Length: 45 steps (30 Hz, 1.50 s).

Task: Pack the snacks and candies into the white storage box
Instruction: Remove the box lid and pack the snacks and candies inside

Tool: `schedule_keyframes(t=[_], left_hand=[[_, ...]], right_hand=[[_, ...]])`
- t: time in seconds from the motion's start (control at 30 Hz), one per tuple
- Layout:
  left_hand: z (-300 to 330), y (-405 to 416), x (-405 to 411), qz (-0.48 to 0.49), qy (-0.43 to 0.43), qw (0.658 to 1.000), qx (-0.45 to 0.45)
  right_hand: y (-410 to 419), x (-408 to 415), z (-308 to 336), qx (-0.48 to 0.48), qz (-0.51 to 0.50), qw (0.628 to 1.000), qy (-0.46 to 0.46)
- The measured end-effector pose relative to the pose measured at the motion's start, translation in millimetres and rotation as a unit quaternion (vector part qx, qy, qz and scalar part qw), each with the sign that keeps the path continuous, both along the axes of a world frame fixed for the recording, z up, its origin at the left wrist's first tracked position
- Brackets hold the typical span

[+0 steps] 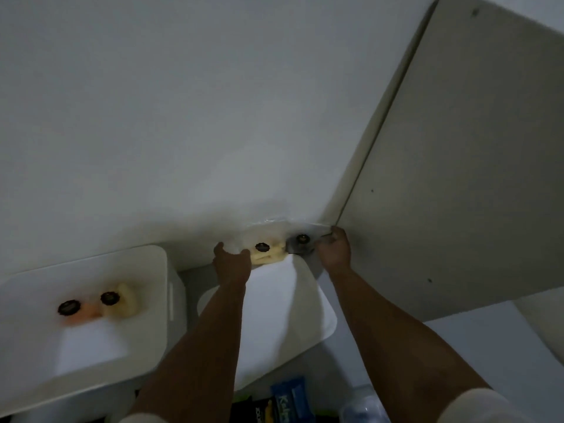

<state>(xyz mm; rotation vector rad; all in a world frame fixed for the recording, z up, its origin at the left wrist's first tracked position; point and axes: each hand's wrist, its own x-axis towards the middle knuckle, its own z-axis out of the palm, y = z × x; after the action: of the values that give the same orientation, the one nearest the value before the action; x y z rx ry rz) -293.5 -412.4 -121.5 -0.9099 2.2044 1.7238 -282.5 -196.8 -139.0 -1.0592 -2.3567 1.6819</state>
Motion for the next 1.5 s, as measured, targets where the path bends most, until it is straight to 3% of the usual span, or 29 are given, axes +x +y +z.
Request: schedule_keyframes(t=[0.1, 0.4, 0.7, 0.9, 1.1, 1.23, 1.5], left_hand=[[-18, -2, -14, 0.032, 0.016, 0.999, 0.005], [-19, 10, -13, -0.064, 0.112, 0.988, -0.079], [51, -21, 21, -0.091, 0.192, 0.976, -0.039], [121, -97, 49, -0.076, 0.257, 0.962, -0.050], [153, -200, 67, -0.022, 0.256, 0.963, -0.076], [153, -258, 85, 0.017, 0.233, 0.968, -0.095], [97, -334, 88, 0.069, 0.140, 0.981, -0.111]], right_hand=[[2, -15, -18, -0.004, 0.019, 0.999, 0.028], [0, -2, -23, 0.000, 0.007, 1.000, 0.026], [-41, 40, 67, -0.045, -0.014, 0.993, 0.106], [-117, 53, 133, -0.040, 0.033, 0.985, 0.166], [-215, 59, 183, -0.107, 0.092, 0.972, 0.190], [-275, 61, 189, -0.147, 0.134, 0.967, 0.159], [-351, 49, 150, -0.097, 0.156, 0.981, 0.057]])
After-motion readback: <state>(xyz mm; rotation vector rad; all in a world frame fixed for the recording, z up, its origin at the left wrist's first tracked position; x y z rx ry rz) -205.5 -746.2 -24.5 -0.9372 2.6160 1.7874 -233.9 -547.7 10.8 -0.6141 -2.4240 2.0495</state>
